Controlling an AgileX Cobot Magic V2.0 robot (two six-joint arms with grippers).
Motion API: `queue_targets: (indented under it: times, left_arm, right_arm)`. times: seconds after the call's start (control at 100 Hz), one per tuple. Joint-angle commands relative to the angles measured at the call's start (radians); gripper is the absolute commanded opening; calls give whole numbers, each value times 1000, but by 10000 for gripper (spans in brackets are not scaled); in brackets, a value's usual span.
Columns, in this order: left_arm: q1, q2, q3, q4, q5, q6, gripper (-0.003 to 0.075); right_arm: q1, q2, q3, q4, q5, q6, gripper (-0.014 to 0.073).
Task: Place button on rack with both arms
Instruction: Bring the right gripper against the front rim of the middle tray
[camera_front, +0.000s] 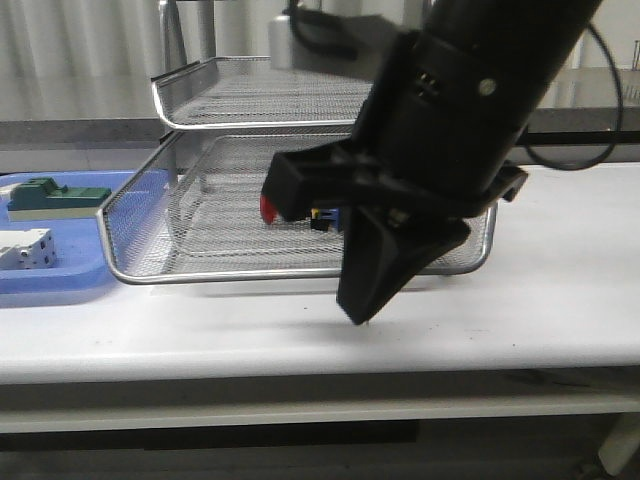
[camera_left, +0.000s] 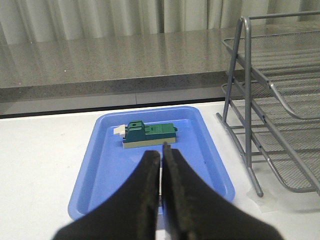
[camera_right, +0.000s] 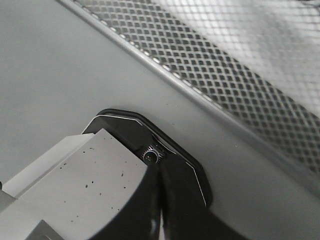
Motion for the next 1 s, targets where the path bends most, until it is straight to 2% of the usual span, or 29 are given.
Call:
queue_targets:
  times: [0.0,0.37,0.7,0.99]
  left_arm:
    - [3,1,-28,-10,-79,-6,4]
    - [3,1,-28,-10,-79,-6,4]
    - [3,1,-28,-10,-79,-6,4]
    - [3,1,-28,-10,-79,-6,4]
  right_arm:
    - [22,13,-47,-20,-38,-14,-67]
    - [62,143,-114,-161,-51,-14,-67]
    - [62,156,-124,-349,-94,-14,-67]
    - [52,156,-124,-415,-169,-14,-67]
